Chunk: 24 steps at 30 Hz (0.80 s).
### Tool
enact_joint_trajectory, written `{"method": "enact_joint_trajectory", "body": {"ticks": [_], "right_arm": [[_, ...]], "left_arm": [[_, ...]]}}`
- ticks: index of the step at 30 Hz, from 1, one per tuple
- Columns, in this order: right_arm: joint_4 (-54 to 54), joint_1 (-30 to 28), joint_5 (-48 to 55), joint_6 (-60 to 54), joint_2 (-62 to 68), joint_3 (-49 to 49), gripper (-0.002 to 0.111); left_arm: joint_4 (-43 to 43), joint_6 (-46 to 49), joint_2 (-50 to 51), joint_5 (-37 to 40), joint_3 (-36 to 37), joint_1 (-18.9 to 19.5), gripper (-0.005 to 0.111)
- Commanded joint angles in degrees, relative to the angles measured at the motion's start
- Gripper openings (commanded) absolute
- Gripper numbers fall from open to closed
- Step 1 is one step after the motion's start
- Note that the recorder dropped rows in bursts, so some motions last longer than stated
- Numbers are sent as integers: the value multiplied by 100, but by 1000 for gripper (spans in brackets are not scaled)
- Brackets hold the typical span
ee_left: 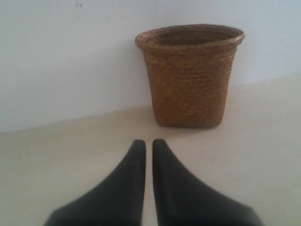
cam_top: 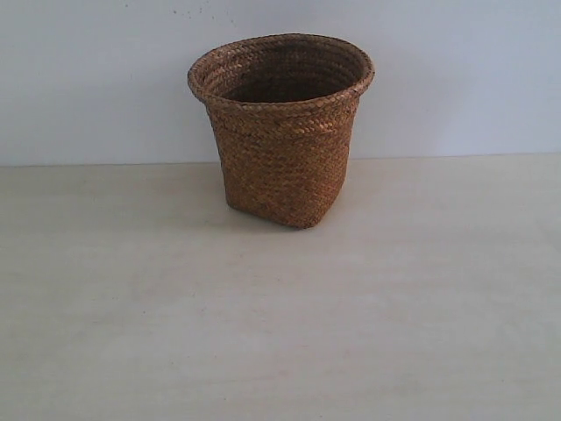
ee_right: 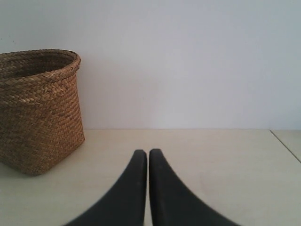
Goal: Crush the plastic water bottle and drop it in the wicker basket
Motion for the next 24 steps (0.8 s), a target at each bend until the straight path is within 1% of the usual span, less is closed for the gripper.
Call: {"method": "enact_joint_trajectory", "body": {"ticks": [1, 7, 13, 15, 17, 24], "right_arm": [[-7, -22, -7, -2, -15, 12, 0], [-7, -22, -7, -2, -15, 12, 0], [-7, -22, -7, -2, -15, 12, 0], [-7, -22, -7, -2, -15, 12, 0], [-7, -22, -7, -2, -15, 12, 0], [-7, -22, -7, -2, -15, 12, 0]], "left_arm": [[-99, -287, -50, -212, 299, 504, 4], [-123, -403, -131, -387, 562, 1086, 4], [-207, -417, -131, -375, 824, 1479, 4], [-207, -417, -131, -390, 824, 1536, 4], [-207, -417, -131, -102, 824, 1591, 4], [-207, -394, -131, -80, 824, 1614, 4]]}}
